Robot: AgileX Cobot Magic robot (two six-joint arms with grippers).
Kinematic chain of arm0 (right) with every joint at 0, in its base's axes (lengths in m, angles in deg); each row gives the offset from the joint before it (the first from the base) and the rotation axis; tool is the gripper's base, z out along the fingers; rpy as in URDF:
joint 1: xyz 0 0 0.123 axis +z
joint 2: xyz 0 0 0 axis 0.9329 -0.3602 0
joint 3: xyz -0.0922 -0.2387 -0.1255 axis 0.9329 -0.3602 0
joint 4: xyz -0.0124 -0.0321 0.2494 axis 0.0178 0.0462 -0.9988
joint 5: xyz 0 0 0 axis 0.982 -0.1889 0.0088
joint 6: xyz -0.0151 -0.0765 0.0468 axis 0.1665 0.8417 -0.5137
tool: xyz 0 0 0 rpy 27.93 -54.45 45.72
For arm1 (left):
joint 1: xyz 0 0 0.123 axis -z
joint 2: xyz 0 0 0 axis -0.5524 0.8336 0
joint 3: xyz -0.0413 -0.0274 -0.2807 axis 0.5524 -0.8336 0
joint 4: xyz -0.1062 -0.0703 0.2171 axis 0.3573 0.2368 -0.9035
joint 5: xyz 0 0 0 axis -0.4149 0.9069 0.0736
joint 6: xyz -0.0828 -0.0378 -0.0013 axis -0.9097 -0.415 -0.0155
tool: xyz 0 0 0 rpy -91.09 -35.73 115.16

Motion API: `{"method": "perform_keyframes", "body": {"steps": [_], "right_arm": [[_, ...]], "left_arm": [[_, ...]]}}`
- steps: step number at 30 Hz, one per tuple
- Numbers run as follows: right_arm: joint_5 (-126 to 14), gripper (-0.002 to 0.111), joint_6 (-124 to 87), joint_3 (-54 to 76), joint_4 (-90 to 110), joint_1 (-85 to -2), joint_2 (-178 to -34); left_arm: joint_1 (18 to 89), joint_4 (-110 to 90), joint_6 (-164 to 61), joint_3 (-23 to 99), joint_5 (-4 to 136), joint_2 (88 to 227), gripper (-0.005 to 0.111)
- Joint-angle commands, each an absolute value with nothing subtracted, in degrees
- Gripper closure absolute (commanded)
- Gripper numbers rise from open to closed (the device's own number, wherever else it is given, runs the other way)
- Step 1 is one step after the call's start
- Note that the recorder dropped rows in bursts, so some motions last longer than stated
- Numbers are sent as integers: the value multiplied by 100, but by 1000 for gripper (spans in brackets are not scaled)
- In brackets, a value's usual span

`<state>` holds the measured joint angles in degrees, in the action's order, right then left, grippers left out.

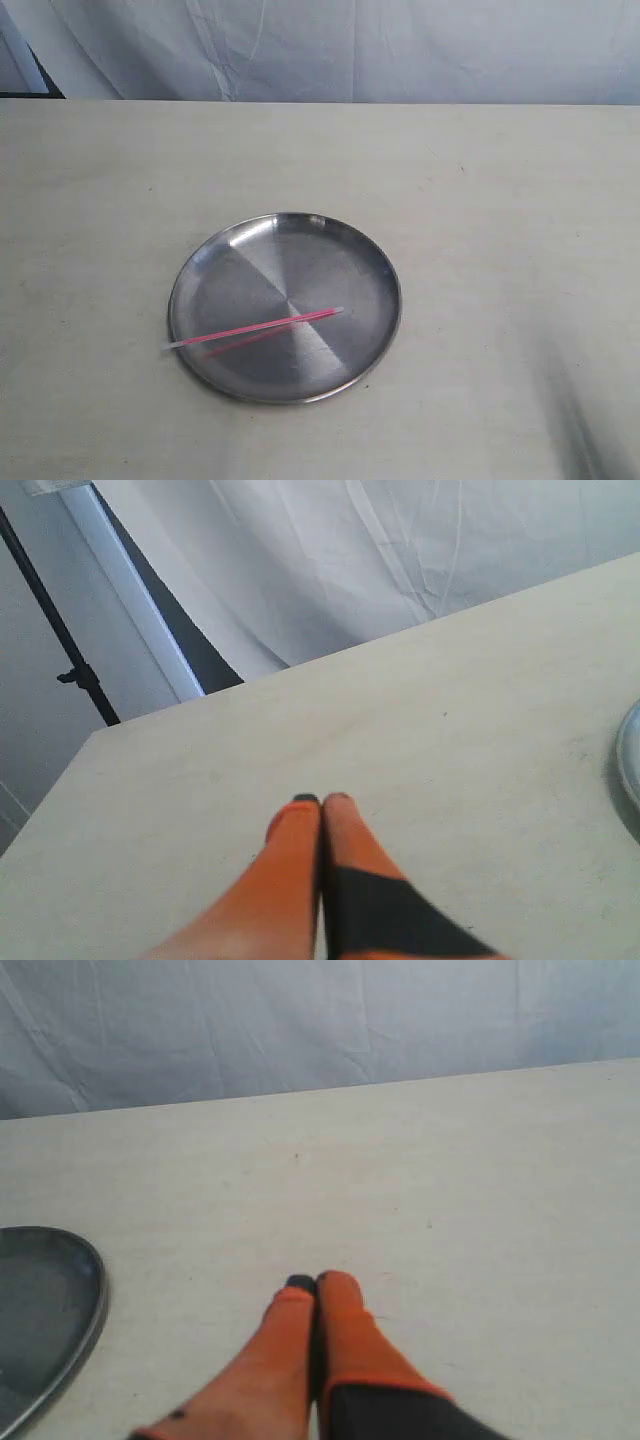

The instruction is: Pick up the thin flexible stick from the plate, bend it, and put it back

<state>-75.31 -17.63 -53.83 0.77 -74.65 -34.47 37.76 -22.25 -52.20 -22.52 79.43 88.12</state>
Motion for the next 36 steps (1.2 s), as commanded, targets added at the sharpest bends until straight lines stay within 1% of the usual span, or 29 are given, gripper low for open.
{"method": "perform_keyframes", "body": {"steps": [1,6,10,12,14,16,20,23,26,29,36], "right_arm": [[-7495,108,-1765,-5393,70,-7447,-3416],[-7505,108,-1765,-5393,71,-7447,-3416],[-7505,108,-1765,-5393,71,-7447,-3416],[-7505,108,-1765,-5393,71,-7447,-3416],[-7505,108,-1765,-5393,71,-7447,-3416],[-7505,108,-1765,-5393,71,-7447,-3416],[-7505,108,-1765,-5393,71,-7447,-3416],[-7505,108,-1765,-5393,71,-7447,-3416],[-7505,108,-1765,-5393,71,-7447,-3416],[-7494,108,-1765,-5393,71,-7447,-3416],[-7494,108,-1765,-5393,71,-7447,-3416]], "left_arm": [[3812,-2213,-5235,-2261,7951,8777,107],[3812,-2254,-5208,-2261,7951,8777,107],[3812,-2691,-5196,-2261,7933,8777,107],[3812,-2673,-5211,-2261,7749,8777,107],[3812,-2427,-5250,-2261,7344,8777,107],[3812,-1826,-5250,-2261,6649,8777,107],[3812,247,-5262,-2261,4972,8777,107],[3812,1313,-5892,-2261,4176,8777,107],[3812,1778,-7148,-2261,3688,8777,107],[3812,1802,-8181,-2261,3513,8777,107],[3812,1951,-8278,-2261,3081,8777,107]]}}
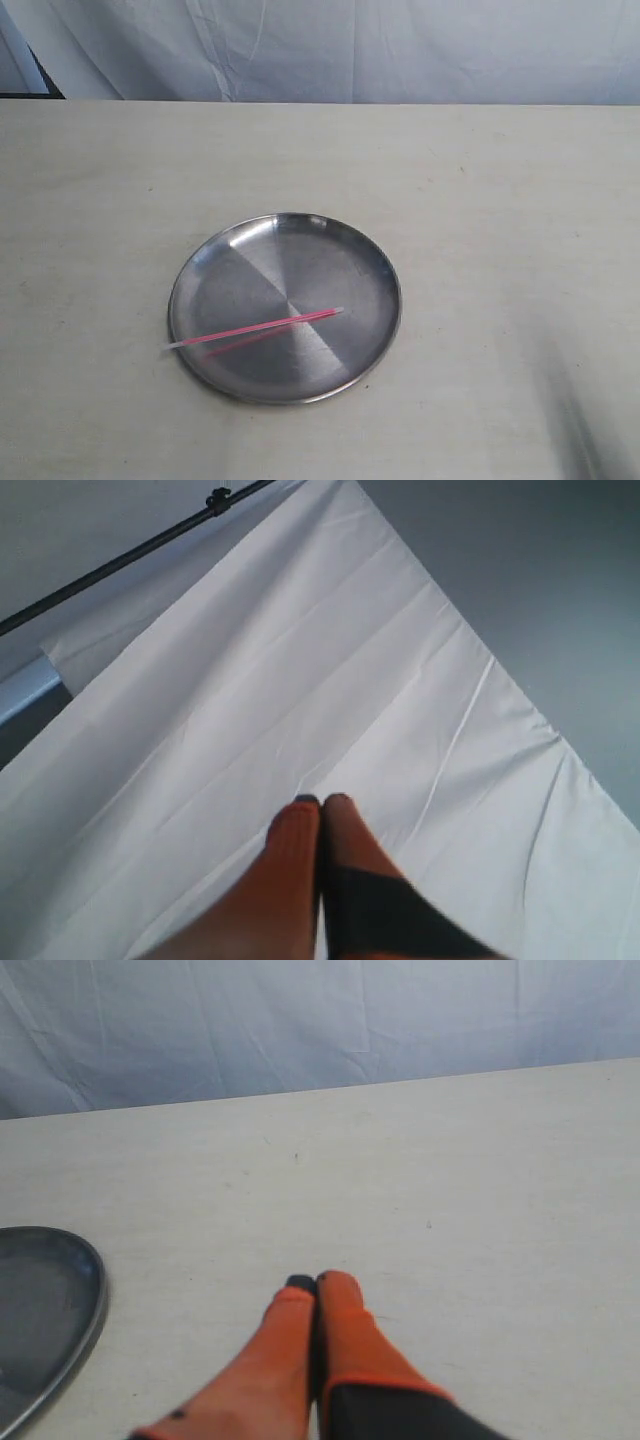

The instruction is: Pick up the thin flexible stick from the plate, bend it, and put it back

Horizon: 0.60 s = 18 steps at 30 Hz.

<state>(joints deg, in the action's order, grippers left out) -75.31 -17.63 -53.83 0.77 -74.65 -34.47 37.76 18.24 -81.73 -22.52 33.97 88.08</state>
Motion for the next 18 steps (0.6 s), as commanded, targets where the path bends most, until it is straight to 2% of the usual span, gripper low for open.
{"method": "perform_keyframes", "body": {"steps": [1,4,8,12,14,16,18], "right_arm": [[-7494,108,-1765,-5393,71,-7447,-3416],[-7494,108,-1765,-5393,71,-7447,-3416],[-7494,108,-1765,-5393,71,-7447,-3416],[-7494,108,-1765,-5393,71,-7447,-3416],[-7504,108,-1765,-5393,71,-7447,-3416],[-7504,108,-1765,-5393,71,-7447,-3416],[-7504,108,-1765,-5393,71,-7447,-3416]], "left_arm": [[3812,1966,-8278,-2261,3082,8777,107],[3812,1847,-8576,-2261,3193,8777,107],[3812,689,-9698,-2137,3084,8777,107],[3812,-479,-9729,-655,6038,9195,107],[3838,-1388,-9544,648,7706,10269,107],[3939,-1134,-7734,1785,9136,11549,107],[4004,-23,-5617,2759,10562,12815,107]]}}
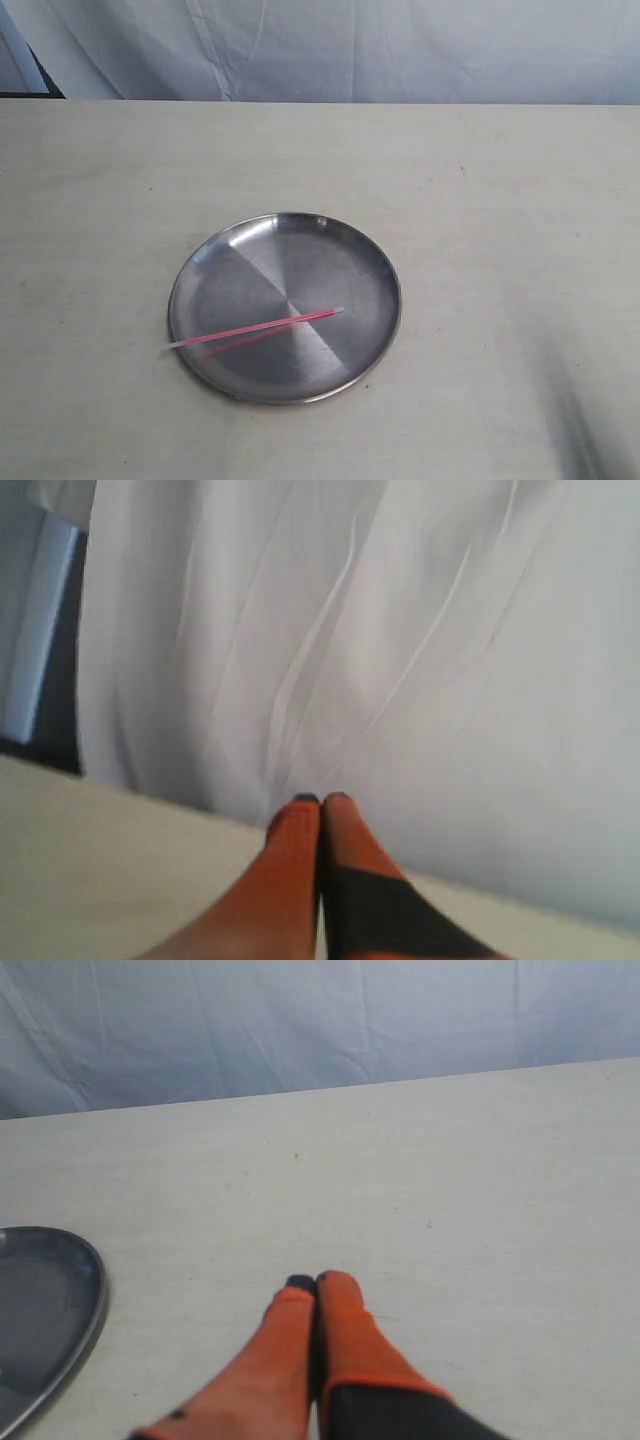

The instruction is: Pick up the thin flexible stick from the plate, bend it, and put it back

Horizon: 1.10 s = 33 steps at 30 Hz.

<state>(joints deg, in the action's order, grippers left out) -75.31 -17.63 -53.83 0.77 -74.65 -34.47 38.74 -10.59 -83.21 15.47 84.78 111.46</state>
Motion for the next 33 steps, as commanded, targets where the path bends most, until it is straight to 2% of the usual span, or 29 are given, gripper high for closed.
{"method": "perform_keyframes", "body": {"steps": [1,4,6,9,13,16,25,33], "right_arm": [[-7504,108,-1765,-5393,71,-7447,-3416],[-7504,108,-1765,-5393,71,-7447,-3416],[-7504,108,-1765,-5393,71,-7447,-3416],[-7504,108,-1765,-5393,71,-7447,-3416],[-7504,108,-1765,-5393,71,-7447,-3416],[-7492,108,-1765,-5393,71,-7447,-3416],[-7492,108,-1765,-5393,71,-7447,-3416],[-7492,108,-1765,-5393,71,-7447,-3416]], "left_arm": [[4004,657,-4727,3164,11077,13340,107],[4004,1704,-3365,3739,12153,15011,107],[4004,1846,-3117,3852,12531,15749,101],[4032,2034,-2442,3861,12948,16335,89],[4385,2193,-1773,3861,12908,16981,66],[4773,2156,-1717,3861,12670,17350,58],[5788,1552,-1474,3861,11949,18083,56],[5947,1378,-1518,3861,11639,18678,56]]}}
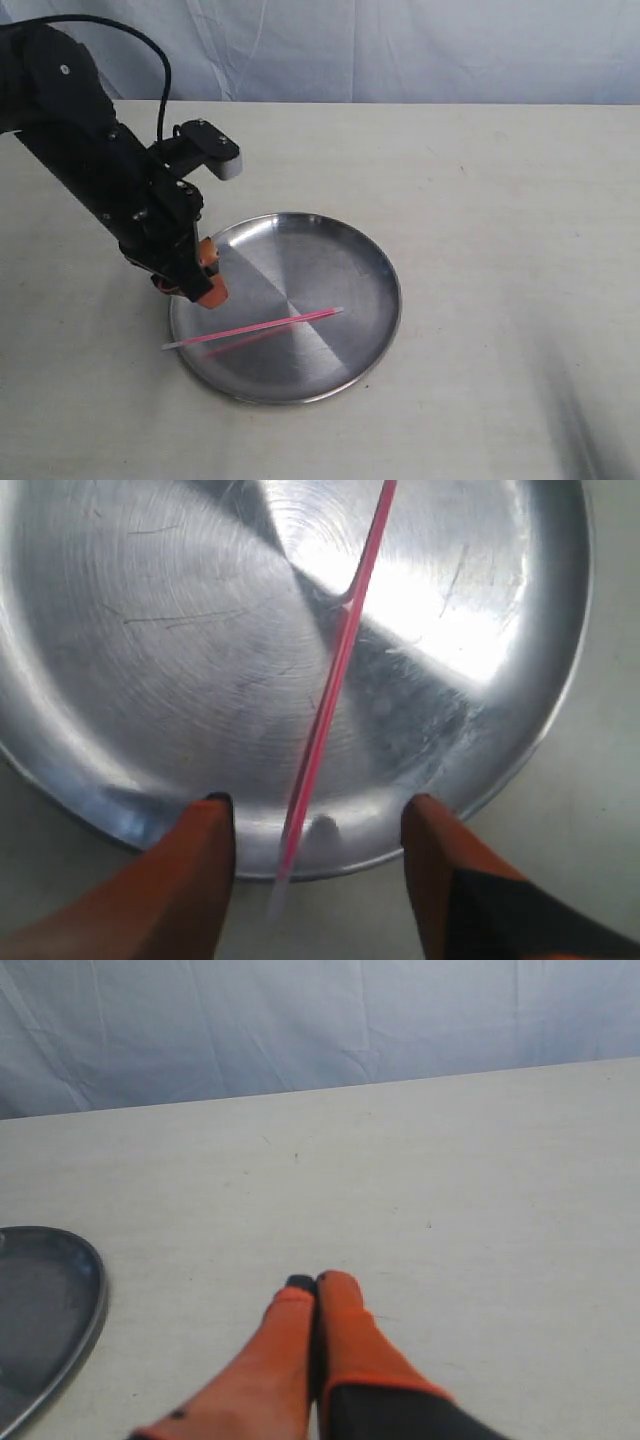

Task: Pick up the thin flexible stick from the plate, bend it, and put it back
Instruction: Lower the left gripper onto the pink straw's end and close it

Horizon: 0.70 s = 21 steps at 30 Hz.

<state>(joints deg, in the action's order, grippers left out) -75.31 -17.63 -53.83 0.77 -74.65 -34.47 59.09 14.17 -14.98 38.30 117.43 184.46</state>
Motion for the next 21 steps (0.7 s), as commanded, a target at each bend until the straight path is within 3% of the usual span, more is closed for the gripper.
{"method": "perform_keyframes", "body": {"steps": [1,21], "right_arm": [[-7492,108,-1765,-5393,71,-7447,-3416],[-7503,108,-1765,-5393,71,-7447,-3416]], "left_arm": [[5947,1378,-1518,3861,11639,18749,56],[6450,644,-2006,3861,11414,19345,56]]}}
